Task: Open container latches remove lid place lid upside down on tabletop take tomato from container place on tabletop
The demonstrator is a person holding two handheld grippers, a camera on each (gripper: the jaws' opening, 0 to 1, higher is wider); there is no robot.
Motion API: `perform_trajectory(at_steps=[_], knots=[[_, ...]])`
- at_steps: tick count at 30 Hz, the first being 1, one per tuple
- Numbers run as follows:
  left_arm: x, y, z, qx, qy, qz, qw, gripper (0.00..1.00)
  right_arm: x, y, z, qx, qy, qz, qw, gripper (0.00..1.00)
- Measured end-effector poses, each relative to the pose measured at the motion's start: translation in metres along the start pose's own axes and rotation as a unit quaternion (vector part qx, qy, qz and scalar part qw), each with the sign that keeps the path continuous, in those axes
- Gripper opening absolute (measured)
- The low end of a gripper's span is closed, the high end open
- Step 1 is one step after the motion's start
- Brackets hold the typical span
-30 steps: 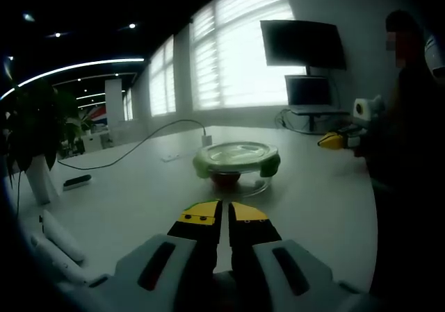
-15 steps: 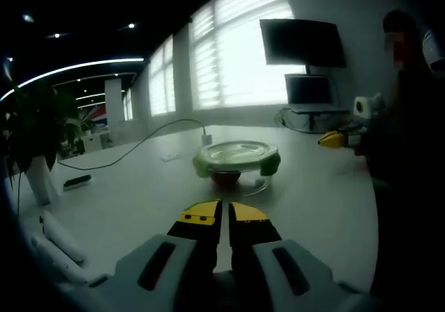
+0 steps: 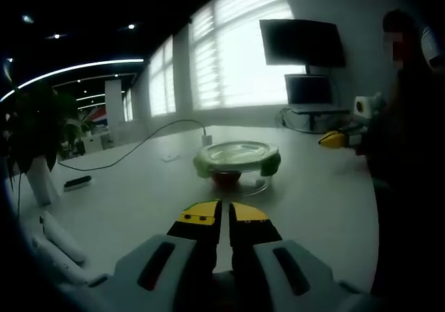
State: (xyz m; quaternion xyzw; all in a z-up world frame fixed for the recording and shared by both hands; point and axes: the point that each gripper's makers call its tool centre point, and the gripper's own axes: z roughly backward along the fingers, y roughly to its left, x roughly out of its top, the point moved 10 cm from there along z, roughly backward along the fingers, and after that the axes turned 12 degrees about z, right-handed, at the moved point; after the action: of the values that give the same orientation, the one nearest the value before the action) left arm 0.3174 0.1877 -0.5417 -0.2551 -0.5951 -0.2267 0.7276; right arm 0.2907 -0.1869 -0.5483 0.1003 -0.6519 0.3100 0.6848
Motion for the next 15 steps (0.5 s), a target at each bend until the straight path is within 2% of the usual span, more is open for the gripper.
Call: perform_trajectory(at_steps=[15], knots=[[-0.0004,0.0001,-0.0004,0.002,0.001,-0.009,1.0,0.07,0.0032,0.0035,-0.0018,0.001,-0.003,0.009,1.0,0.02]])
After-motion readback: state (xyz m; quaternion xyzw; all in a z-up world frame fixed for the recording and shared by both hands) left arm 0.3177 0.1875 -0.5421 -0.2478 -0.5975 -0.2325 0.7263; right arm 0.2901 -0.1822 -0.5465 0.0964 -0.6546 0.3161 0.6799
